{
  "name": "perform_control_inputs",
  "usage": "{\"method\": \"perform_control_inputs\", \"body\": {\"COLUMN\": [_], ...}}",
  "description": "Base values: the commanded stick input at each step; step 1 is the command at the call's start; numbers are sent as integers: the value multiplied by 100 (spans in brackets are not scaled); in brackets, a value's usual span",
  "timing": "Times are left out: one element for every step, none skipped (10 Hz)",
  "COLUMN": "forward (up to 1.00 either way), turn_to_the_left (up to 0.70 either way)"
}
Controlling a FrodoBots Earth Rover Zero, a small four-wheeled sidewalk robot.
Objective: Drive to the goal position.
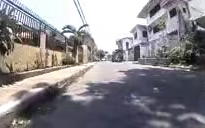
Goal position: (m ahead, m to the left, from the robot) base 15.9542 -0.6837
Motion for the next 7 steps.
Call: {"method": "perform_control_inputs", "body": {"forward": [100,100,100,100,100,100,100], "turn_to_the_left": [-23,-2,0,0,0,0,0]}}
